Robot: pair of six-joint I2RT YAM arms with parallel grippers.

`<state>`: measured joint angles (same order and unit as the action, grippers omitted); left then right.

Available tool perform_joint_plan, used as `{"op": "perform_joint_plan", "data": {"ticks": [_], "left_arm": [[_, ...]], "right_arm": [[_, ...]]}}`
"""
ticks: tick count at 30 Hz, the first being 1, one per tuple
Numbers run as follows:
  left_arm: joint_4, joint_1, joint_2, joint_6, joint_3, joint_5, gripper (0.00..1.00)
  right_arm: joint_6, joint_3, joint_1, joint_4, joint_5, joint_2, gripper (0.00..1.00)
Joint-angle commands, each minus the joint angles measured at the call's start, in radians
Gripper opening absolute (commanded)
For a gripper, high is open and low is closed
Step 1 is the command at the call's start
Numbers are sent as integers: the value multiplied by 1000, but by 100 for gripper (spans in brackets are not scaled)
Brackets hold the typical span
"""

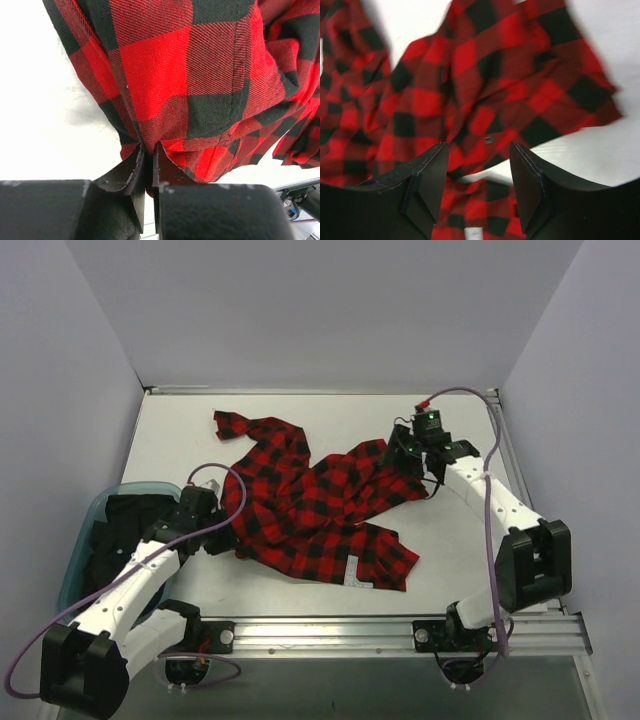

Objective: Fold and stack the long sleeve shirts
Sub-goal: Flatten the shirt out

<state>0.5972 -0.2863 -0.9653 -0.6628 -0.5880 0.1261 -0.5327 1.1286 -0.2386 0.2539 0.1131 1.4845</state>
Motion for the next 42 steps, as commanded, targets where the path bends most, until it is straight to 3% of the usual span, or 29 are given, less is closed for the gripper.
{"op": "perform_joint_plan", "data": {"ticks": [1, 8, 15, 29, 38, 41, 42], "left_arm": [[29, 6, 10, 34, -27, 18, 11], [12, 7, 23, 28, -12, 18, 11], [4, 7, 33, 26, 4, 29, 11], [1, 7, 39, 26, 11, 32, 11], [1, 7, 40, 26, 11, 35, 11], [3, 7, 40, 28, 13, 33, 11], [3, 6, 39, 28, 11, 32, 11]], "right_arm": [[-77, 65, -80, 1, 68, 86, 52], [-257, 169, -123, -151, 65, 289, 52], [-352, 287, -117, -162, 45, 479, 52], [-362, 355, -64, -277, 82, 638, 51], [-359, 456, -51, -298, 138, 721, 43], [-363, 476, -51, -291, 145, 741, 36], [-362, 477, -51, -291, 146, 746, 29]]}}
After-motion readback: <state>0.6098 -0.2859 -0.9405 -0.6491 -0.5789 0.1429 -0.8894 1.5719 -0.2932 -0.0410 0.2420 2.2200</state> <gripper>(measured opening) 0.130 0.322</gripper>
